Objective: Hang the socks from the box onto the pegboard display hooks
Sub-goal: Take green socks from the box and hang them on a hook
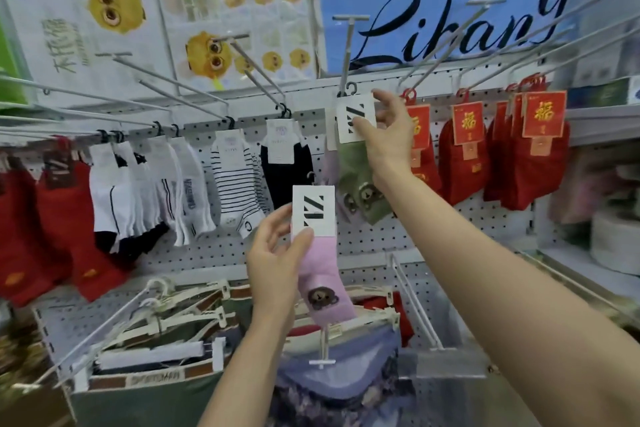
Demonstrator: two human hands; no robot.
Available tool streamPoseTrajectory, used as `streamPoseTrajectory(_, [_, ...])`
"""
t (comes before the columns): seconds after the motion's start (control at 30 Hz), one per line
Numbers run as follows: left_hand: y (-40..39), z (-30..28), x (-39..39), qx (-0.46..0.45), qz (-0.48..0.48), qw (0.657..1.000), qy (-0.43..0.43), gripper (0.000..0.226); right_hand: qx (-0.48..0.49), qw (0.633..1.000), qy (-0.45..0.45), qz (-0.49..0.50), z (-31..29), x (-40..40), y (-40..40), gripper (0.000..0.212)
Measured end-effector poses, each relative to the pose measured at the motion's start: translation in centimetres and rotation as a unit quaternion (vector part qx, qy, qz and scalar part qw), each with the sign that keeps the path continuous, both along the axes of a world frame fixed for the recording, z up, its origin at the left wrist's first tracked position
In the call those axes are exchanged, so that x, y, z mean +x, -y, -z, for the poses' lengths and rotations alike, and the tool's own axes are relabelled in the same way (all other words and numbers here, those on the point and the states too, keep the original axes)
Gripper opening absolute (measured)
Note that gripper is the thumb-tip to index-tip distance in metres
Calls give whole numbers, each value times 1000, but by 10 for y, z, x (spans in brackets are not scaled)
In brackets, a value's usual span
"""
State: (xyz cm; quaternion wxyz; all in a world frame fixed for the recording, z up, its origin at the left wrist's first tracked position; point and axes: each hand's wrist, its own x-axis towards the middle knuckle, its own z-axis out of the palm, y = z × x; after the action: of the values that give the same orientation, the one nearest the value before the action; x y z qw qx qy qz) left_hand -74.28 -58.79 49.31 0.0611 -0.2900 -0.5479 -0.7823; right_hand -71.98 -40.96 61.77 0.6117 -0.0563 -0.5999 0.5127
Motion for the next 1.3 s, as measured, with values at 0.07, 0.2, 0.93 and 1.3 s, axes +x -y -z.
streamPoseTrajectory(0.07, [-3, -1, -5, 0, 7, 1000, 0, 43, -1, 1000, 4, -9, 0, -3, -2, 46])
streamPoseTrajectory(0.2, [-13, -4, -5, 12, 9, 1000, -6, 43, 20, 999, 27, -12, 0, -6, -2, 46])
streamPoseTrajectory(0.93, [-73, -122, -4, -6, -164, 959, -231, 38, 30, 996, 2, -87, 8, 32, 0, 38])
streamPoseTrajectory(1.3, [-75, -174, -13, -16, -216, 902, -374, 16, 65, 997, 23, -31, -12, 5, -7, 39])
